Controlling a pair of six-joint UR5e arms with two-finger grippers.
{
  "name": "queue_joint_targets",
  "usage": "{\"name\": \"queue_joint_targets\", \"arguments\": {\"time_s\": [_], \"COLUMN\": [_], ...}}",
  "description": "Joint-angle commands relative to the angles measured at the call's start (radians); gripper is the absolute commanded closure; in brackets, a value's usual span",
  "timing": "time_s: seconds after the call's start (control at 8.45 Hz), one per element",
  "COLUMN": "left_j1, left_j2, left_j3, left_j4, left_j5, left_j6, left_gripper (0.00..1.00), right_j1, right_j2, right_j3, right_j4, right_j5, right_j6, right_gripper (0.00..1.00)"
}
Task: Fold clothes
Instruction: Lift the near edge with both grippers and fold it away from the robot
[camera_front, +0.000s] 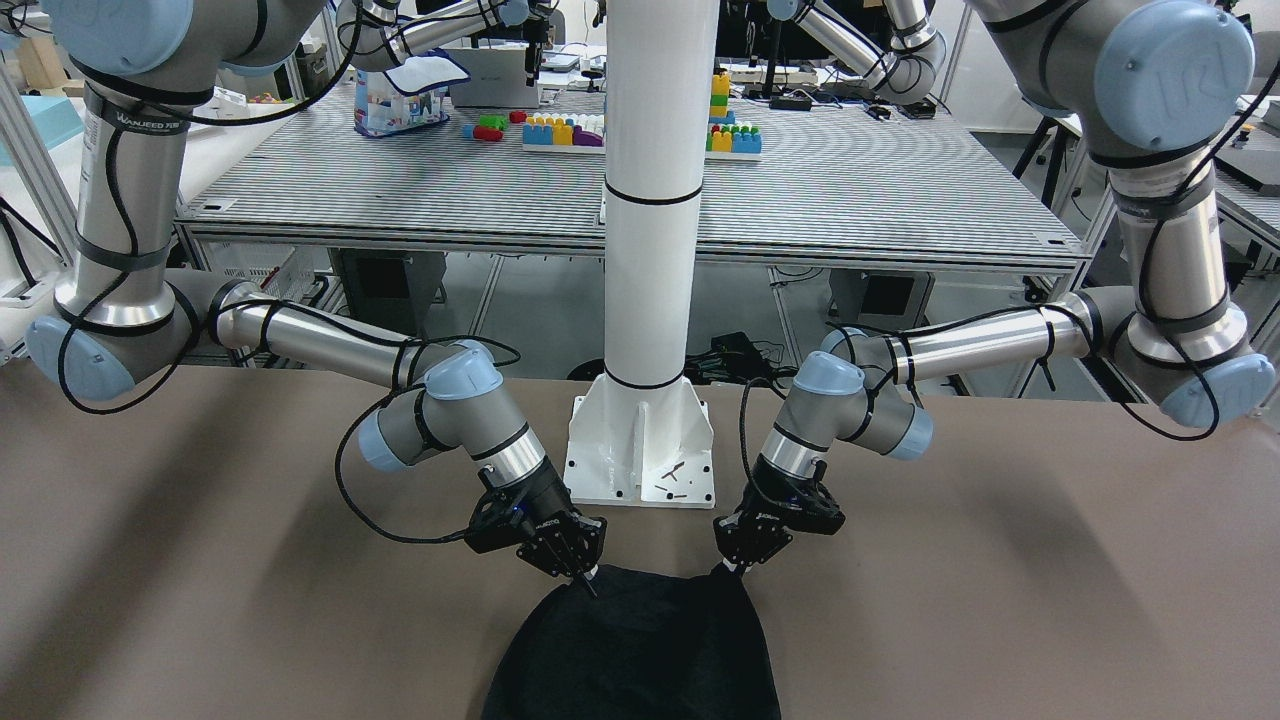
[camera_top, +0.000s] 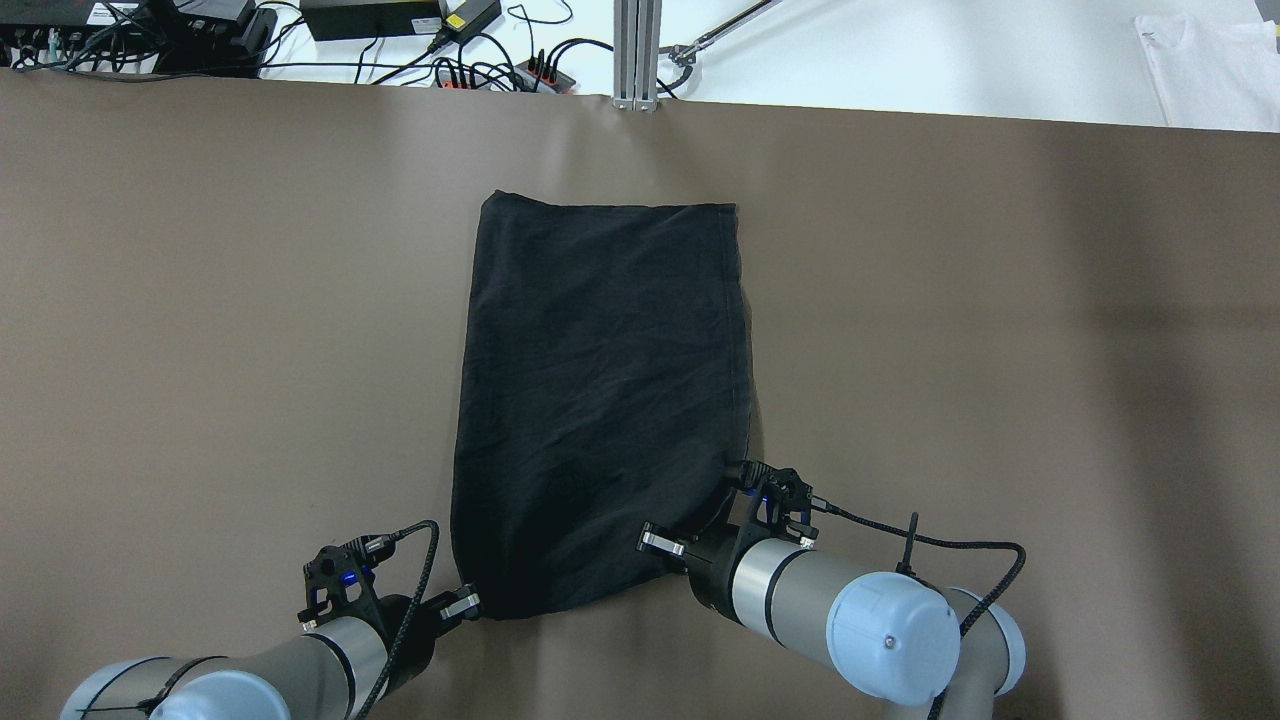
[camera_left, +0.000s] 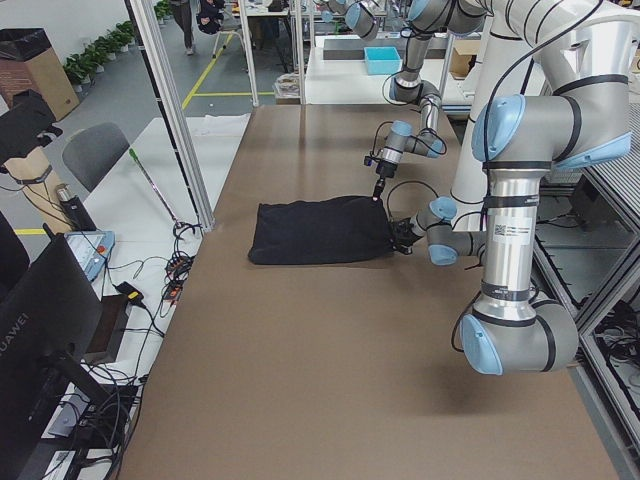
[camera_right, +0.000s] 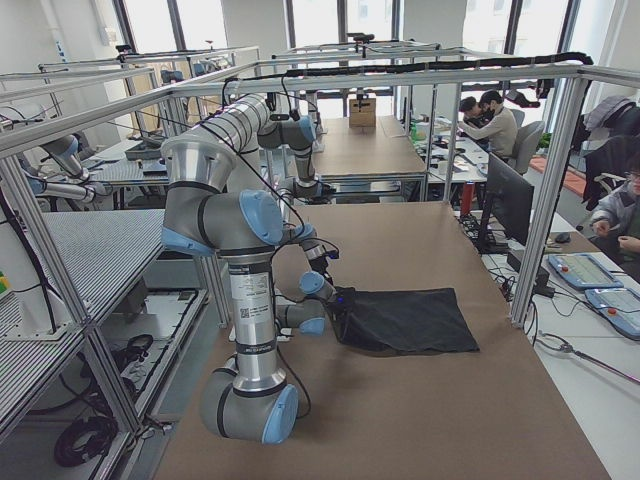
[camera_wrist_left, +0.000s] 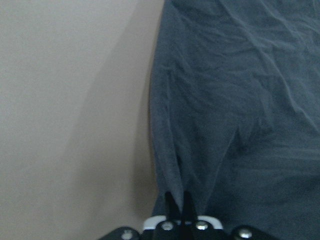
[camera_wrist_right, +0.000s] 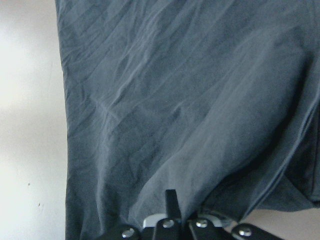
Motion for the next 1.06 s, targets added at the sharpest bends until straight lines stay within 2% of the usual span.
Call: {"name": "queue_joint_targets", "arguments": {"time_s": [0.0, 0.12, 0.24, 0.47, 0.59, 0.95], "left_j1": [-0.005, -0.009, -0.018, -0.025, -0.025, -0.037], "left_j2": [0.004, 0.015, 0.018, 0.009, 0.018, 0.027], "left_j3": [-0.056, -0.132, -0.207, -0.332, -0.369, -0.36], "left_j4": [0.021, 0.036, 0.116, 0.199, 0.207, 0.207], "left_j5": [0.001, -0.009, -0.047, -0.08, -0.081, -0.087], "left_j6": [0.0, 0.013, 0.016, 0.022, 0.049, 0.083], "left_gripper": [1.0, 1.0, 1.0, 1.0, 1.0, 1.0], "right_j1": [0.005, 0.005, 0.005, -0.059, -0.09, -0.101], "right_j2": [-0.038, -0.073, -0.095, -0.097, -0.116, -0.127], "right_j3": [0.061, 0.114, 0.148, 0.199, 0.23, 0.227], "right_j4": [-0.007, -0.007, -0.007, -0.007, -0.007, -0.01], "right_j5": [0.034, 0.11, 0.144, 0.143, 0.135, 0.108], "right_j6": [0.0, 0.0, 0.0, 0.011, 0.018, 0.02], "right_gripper": [1.0, 1.0, 1.0, 1.0, 1.0, 1.0]}}
